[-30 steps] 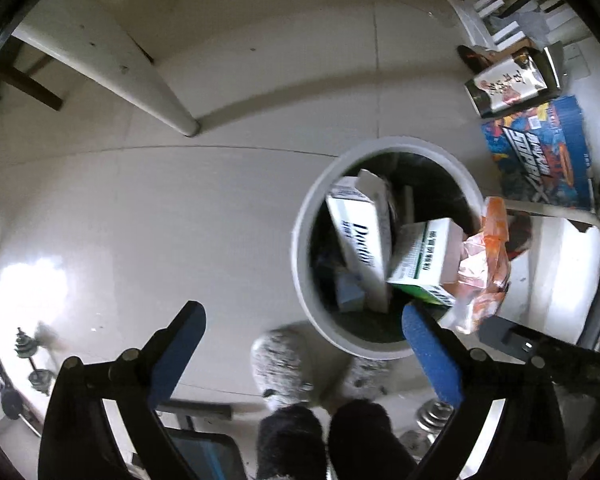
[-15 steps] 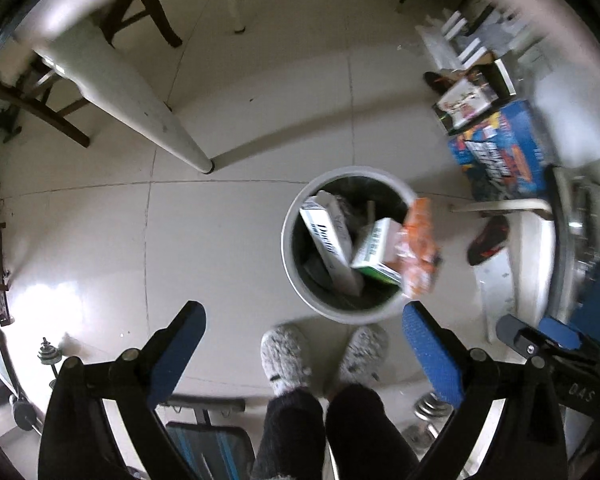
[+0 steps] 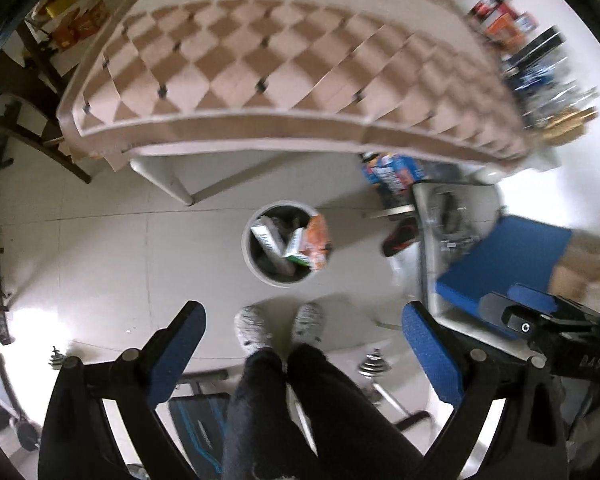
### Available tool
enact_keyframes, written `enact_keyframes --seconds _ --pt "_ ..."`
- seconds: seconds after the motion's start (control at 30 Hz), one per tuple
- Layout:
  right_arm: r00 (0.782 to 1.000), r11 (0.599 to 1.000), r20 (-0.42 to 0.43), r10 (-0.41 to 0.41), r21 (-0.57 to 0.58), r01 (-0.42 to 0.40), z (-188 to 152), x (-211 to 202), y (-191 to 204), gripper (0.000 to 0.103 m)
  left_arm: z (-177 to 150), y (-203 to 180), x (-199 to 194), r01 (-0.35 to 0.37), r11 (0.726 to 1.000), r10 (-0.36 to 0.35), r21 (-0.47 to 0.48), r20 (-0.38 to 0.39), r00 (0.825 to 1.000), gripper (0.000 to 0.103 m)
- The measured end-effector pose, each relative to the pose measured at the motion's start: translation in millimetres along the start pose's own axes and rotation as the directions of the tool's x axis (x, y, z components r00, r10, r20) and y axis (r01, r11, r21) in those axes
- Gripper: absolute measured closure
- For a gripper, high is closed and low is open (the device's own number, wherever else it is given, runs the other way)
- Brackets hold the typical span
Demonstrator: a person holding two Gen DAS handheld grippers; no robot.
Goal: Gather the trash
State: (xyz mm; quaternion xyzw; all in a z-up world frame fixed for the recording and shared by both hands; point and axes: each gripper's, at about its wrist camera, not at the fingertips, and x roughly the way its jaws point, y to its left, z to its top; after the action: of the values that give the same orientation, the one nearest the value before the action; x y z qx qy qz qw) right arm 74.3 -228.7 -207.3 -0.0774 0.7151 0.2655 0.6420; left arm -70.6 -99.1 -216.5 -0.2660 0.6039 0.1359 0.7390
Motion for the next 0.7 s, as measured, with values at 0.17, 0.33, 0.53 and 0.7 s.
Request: enact_keyframes --seconds 0.17,0.33,0.53,0.7 --pt "0.998 0.998 0.035 0.055 -0.038 -0.054 -10 -95 24 0.0 -4 -12 -63 0.064 0.998 -0.064 0.001 0.051 0.997 0.003" --pt "0.992 0.992 0.057 0.113 -0.072 -0.108 -22 -157 41 0.0 -12 -14 -107 0.118 0.993 -0.116 -0.011 0.1 0.988 0.003" --pt "0.984 0.984 0.084 0.156 -0.099 -0.147 -37 -200 56 0.0 -24 -13 -142 0.145 0.989 -0.142 -0.012 0.139 0.98 0.003" --pt "0.983 0.979 0.074 0.169 -0.126 -0.159 -51 -219 65 0.0 -32 -9 -157 0.161 0.987 -0.157 -0.016 0.156 0.975 0.003"
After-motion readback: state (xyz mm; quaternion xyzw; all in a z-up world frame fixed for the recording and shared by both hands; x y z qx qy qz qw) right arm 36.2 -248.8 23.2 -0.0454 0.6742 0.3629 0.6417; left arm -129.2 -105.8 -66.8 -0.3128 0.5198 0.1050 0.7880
